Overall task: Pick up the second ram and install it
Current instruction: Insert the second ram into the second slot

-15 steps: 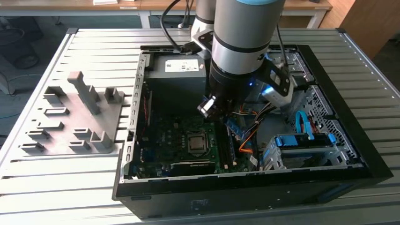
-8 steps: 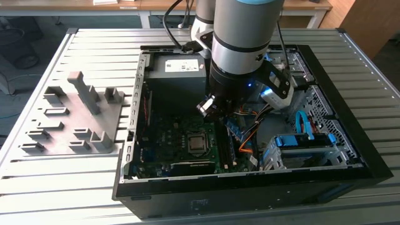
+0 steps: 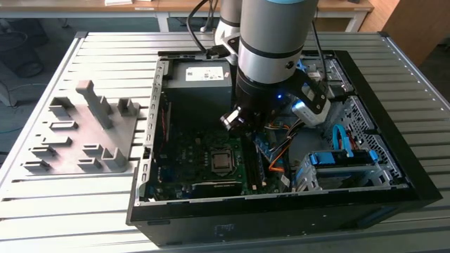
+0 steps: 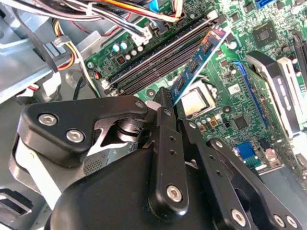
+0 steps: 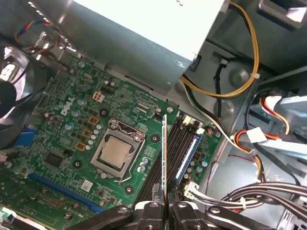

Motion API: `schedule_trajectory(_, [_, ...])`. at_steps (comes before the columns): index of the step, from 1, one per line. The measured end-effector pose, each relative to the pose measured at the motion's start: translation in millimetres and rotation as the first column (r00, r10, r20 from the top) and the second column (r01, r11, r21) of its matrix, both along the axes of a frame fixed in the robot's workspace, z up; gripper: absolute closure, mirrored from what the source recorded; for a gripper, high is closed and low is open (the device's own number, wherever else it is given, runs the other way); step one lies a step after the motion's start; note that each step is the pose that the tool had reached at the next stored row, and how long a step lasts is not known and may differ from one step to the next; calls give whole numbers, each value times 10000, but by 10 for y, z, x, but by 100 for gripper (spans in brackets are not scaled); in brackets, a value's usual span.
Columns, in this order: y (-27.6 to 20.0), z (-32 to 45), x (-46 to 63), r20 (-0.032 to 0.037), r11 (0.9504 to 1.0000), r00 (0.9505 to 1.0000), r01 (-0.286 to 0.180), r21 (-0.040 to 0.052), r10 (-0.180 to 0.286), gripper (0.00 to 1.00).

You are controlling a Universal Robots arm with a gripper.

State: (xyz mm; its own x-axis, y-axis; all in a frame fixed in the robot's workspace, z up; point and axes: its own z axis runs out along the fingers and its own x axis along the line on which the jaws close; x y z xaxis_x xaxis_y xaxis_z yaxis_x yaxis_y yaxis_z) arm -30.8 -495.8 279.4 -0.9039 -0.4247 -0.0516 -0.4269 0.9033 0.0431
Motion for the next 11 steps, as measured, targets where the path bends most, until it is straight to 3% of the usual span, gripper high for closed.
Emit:
schedule_trajectory(6, [0, -4, 0, 3, 9978, 9979, 653, -84, -653, 86])
schedule_trajectory(11, [0, -10, 0, 10, 9901, 9903, 1392, -159, -1392, 86])
